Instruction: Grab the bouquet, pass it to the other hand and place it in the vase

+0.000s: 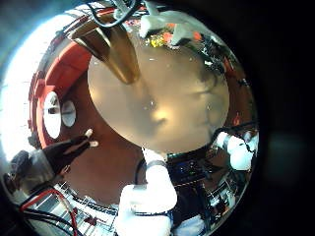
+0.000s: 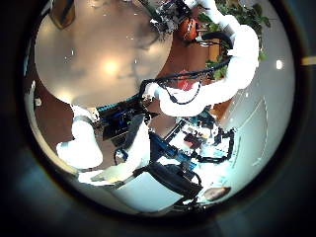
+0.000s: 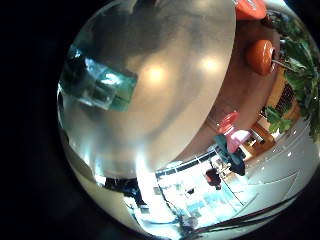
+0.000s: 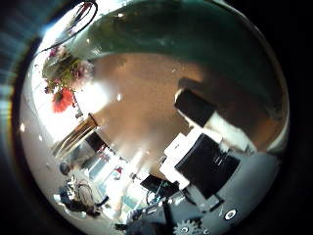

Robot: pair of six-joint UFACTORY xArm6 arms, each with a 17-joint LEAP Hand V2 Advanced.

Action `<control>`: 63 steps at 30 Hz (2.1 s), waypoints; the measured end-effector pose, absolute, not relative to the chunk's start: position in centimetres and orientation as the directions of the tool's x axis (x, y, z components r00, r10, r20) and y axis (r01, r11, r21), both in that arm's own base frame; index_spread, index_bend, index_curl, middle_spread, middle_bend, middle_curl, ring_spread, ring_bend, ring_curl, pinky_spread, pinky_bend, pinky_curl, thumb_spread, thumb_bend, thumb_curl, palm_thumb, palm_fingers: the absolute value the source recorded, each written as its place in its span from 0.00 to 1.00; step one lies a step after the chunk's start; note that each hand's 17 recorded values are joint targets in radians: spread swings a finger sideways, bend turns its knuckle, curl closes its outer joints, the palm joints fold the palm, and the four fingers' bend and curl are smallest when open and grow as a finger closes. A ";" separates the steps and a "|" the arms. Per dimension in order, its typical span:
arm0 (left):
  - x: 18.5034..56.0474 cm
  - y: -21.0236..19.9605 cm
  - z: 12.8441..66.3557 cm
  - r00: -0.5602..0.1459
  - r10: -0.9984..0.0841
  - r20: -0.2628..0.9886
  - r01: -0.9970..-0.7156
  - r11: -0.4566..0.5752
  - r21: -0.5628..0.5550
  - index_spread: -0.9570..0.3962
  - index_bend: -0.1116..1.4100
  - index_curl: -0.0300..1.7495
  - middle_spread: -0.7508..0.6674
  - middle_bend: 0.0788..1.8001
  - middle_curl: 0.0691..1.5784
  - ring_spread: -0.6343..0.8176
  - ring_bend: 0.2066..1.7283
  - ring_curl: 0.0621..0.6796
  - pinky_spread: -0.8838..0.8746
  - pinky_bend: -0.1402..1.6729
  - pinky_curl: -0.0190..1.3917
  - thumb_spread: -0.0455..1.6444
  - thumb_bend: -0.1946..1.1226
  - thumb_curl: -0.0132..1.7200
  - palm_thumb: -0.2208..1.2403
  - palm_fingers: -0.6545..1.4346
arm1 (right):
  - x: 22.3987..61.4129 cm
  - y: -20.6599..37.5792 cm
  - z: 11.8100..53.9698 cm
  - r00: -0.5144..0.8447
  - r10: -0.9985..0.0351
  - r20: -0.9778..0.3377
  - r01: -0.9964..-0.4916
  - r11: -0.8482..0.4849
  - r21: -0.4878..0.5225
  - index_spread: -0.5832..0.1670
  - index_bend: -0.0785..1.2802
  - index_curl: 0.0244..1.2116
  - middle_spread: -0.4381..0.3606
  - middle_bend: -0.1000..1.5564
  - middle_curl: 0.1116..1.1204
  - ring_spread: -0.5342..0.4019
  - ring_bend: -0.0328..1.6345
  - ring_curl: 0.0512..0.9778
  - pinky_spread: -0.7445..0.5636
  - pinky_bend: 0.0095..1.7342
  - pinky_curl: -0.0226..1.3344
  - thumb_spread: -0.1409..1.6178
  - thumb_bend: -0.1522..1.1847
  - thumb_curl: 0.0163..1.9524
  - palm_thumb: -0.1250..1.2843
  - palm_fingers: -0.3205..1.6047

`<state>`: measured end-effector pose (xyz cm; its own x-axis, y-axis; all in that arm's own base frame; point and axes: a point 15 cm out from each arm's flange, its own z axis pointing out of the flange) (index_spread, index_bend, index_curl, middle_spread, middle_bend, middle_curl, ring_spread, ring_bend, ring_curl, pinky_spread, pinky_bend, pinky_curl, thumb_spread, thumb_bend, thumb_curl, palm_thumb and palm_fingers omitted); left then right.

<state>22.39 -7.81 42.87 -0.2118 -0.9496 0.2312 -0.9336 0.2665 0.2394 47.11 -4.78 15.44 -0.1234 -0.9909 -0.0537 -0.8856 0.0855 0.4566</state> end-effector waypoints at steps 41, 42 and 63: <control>24.7 -7.5 44.1 -0.208 -0.944 0.254 -0.945 0.262 0.197 0.72 0.20 0.24 0.86 0.06 0.15 0.84 0.15 0.24 0.81 0.18 0.20 0.68 0.13 0.19 0.40 0.36 | 44.1 -3.7 38.4 -0.032 -0.836 -0.547 -0.960 0.179 -0.217 0.40 0.89 0.83 0.37 0.89 0.74 0.36 0.89 0.74 0.45 0.79 0.55 0.60 0.15 0.43 0.91 0.74; 24.8 -7.6 44.2 -0.209 -0.942 0.263 -0.945 0.264 0.191 0.72 0.20 0.24 0.85 0.06 0.15 0.84 0.15 0.24 0.81 0.18 0.20 0.68 0.13 0.19 0.40 0.36 | 43.8 -3.5 39.1 -0.024 -0.808 -0.589 -0.957 0.188 -0.219 0.41 0.89 0.83 0.37 0.89 0.74 0.36 0.89 0.74 0.45 0.79 0.56 0.60 0.15 0.44 0.91 0.74; 27.3 -13.1 49.6 -0.246 -0.671 0.700 -0.962 0.255 -0.093 0.81 0.17 0.21 0.85 0.07 0.16 0.83 0.18 0.26 0.80 0.20 0.22 0.63 0.12 0.18 0.31 0.35 | 36.6 2.1 52.5 0.333 -0.272 -0.903 -0.925 0.091 -0.369 0.45 0.90 0.82 0.38 0.90 0.70 0.36 0.90 0.74 0.44 0.74 0.66 0.60 0.13 0.53 0.91 0.74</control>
